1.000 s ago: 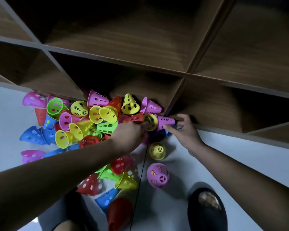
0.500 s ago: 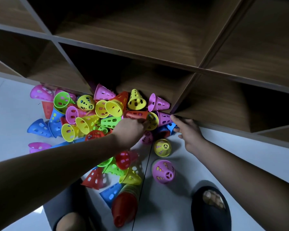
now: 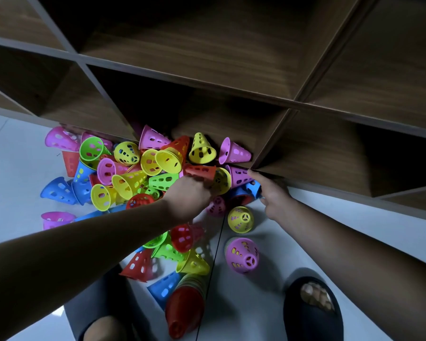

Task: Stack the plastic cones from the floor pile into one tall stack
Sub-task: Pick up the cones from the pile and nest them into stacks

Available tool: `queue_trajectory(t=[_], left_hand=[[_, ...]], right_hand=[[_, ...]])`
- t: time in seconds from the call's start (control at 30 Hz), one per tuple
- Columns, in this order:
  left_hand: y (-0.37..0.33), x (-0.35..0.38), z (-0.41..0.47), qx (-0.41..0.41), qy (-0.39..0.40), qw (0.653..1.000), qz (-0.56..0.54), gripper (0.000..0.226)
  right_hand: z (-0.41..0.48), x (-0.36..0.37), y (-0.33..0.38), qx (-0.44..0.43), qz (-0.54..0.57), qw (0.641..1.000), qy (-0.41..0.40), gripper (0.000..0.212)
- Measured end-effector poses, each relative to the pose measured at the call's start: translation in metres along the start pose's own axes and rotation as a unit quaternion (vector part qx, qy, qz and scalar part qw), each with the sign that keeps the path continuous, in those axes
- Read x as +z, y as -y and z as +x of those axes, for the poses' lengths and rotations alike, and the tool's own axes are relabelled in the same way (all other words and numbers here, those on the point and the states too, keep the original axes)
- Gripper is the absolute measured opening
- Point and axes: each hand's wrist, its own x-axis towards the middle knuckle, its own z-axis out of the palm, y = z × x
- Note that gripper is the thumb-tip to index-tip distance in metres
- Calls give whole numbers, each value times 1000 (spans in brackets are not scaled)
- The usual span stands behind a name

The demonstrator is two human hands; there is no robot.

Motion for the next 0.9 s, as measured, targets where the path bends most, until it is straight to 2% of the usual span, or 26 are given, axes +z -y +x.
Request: queue_trajectory(t=[0.07, 0.17, 0.3, 0.37, 0.47, 0.6, 0.73, 0.83, 0.9], left_hand=[[2, 4, 2, -4, -6, 1000, -1, 14], [4, -3, -3, -22, -58, 997, -50, 14], [5, -12, -13, -53, -124, 982, -133, 25], [3, -19, -19, -62, -148, 967, -198, 27], [-5, -34, -29, -84, -168, 922, -339, 14], [-20, -51, -37, -122, -190, 880, -418, 9], [-38, -51, -39, -240, -127, 760, -591, 8], [-43, -44, -45, -274, -107, 716, -632, 11], [-40, -43, -51, -299, -114, 694, -645, 12]], right_hand=[[-3, 5, 3, 18, 5, 1000, 15, 19], [-3, 5, 0, 25, 9, 999, 23, 15], [-7, -11, -12, 22, 28, 999, -14, 45], [-11, -19, -16, 5, 38, 999, -34, 48], [-22, -33, -19, -44, 65, 995, -66, 45], [-44, -51, -21, -83, 102, 990, -60, 47], [-75, -61, -19, -169, 104, 977, -80, 40], [-93, -64, -22, -253, 33, 960, -118, 45], [-99, -66, -27, -289, -44, 949, -115, 48]])
